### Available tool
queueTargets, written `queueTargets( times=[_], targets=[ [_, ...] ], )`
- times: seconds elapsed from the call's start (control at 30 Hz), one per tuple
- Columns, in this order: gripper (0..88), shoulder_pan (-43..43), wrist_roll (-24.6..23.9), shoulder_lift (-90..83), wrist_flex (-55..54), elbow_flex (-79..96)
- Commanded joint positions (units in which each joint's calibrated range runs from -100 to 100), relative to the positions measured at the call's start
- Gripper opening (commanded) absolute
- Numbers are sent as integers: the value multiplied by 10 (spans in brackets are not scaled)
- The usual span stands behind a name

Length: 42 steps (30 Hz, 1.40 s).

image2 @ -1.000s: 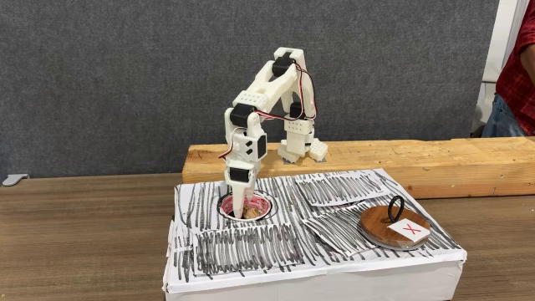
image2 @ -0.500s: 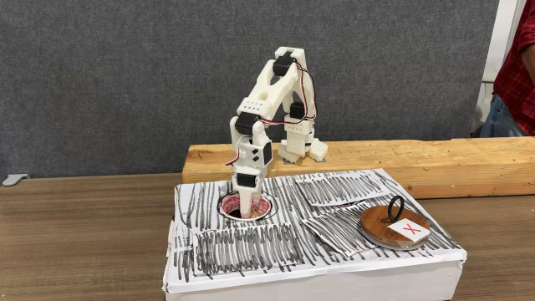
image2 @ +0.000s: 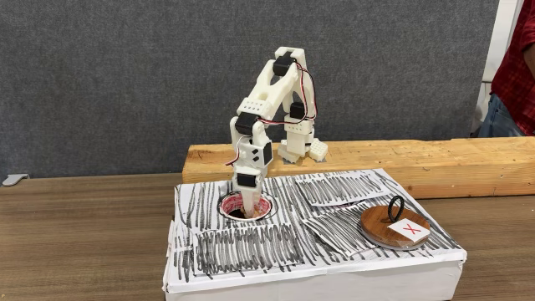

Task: Pick the brown debris from the hole.

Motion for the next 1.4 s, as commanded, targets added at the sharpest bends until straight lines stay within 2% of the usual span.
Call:
queueTargets(
  times=[0.0,0.33,0.83,1.23,1.37],
  targets=[
    [45,-3,-2,9,0,-3],
    [11,-3,2,11,0,-4],
    [11,-2,4,-60,8,-87],
    [11,-3,4,-76,10,-88],
    [11,-8,4,-130,37,-89]
  ],
)
